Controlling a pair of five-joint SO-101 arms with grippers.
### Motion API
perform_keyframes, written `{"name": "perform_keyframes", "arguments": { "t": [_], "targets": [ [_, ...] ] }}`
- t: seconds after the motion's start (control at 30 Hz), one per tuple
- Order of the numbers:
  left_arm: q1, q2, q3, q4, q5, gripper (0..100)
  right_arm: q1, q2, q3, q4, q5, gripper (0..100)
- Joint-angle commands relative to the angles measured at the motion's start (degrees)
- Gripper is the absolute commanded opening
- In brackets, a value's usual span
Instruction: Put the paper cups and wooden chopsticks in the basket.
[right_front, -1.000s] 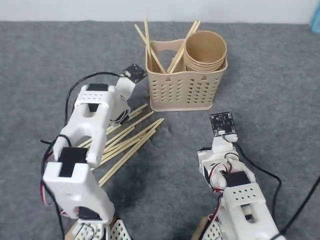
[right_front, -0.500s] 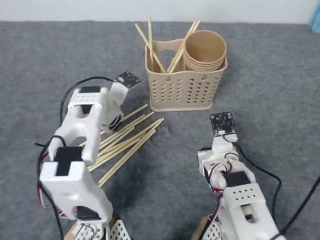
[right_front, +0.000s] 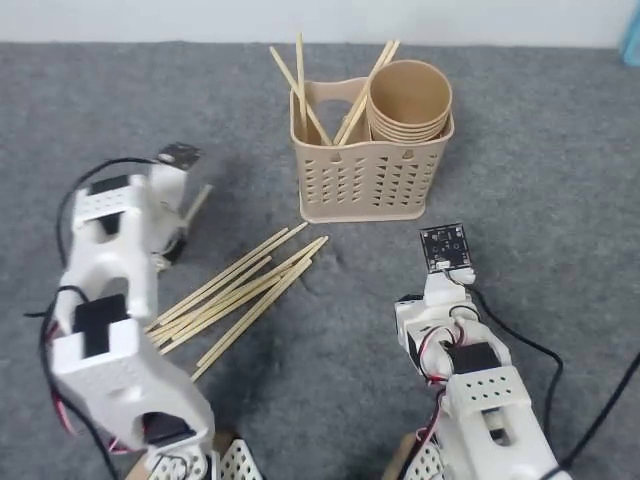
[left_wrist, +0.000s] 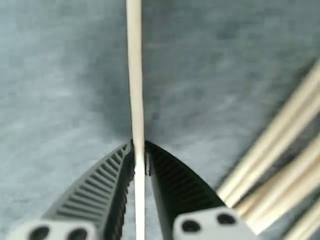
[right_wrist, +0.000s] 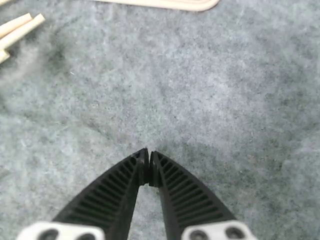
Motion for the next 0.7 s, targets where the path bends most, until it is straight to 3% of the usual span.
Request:
{"name": "perform_keyframes", "arguments": {
  "t": [0.0,0.23,0.43,0.53,0.67],
  "targets": [
    [-2.9,-1.14,-4.18,0.44,5.71,1,0.75,-1.45,-0.44,-1.36,1.23,2.2],
    [-3.69,-4.48,-3.47,8.62,7.21,1,0.75,-1.45,-0.44,-1.63,1.23,2.2],
    [-3.78,-13.63,4.09,5.89,8.97,2,0.75,-1.45,-0.44,-1.63,1.23,2.2],
    [-3.87,-17.76,7.43,3.96,13.45,9,0.75,-1.45,-0.44,-1.63,1.23,2.2],
    [-4.48,-20.92,8.75,3.08,13.54,19,0.75,-1.45,-0.44,-1.63,1.23,2.2]
  ]
}}
